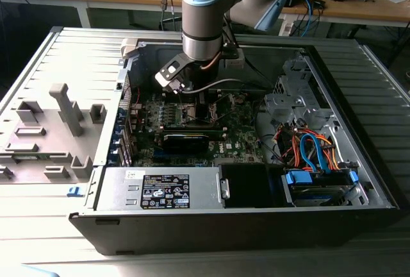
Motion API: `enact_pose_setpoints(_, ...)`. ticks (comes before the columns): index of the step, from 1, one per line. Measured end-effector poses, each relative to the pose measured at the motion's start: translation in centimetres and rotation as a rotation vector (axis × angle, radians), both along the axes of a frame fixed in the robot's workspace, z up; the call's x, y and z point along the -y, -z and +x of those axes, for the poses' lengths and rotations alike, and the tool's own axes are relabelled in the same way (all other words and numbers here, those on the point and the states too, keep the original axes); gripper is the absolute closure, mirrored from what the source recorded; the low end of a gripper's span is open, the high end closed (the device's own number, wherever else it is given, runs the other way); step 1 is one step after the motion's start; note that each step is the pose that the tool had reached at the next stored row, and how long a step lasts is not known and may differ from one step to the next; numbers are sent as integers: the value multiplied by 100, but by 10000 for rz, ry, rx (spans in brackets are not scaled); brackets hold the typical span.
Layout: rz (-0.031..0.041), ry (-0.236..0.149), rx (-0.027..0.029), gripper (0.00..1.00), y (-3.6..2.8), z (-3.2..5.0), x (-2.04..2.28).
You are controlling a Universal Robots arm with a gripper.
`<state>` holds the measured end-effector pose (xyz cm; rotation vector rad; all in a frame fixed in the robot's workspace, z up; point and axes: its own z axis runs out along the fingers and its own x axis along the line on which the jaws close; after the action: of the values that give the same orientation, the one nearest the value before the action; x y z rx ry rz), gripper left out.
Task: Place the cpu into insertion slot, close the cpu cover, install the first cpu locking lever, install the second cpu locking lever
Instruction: 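Place the cpu into insertion slot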
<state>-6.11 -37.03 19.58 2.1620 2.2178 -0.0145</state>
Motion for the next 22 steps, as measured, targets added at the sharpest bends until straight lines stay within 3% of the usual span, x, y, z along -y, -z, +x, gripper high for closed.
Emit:
enact_pose_setpoints(2,19,0,8,38,8,2,-3)
enact_pose_setpoints(5,5,1,0,38,-4,0,-1)
enact_pose_setpoints(9,4,1,-1,38,-79,0,-1)
enact_pose_setpoints(22,4,4,-1,38,-62,-42,-2)
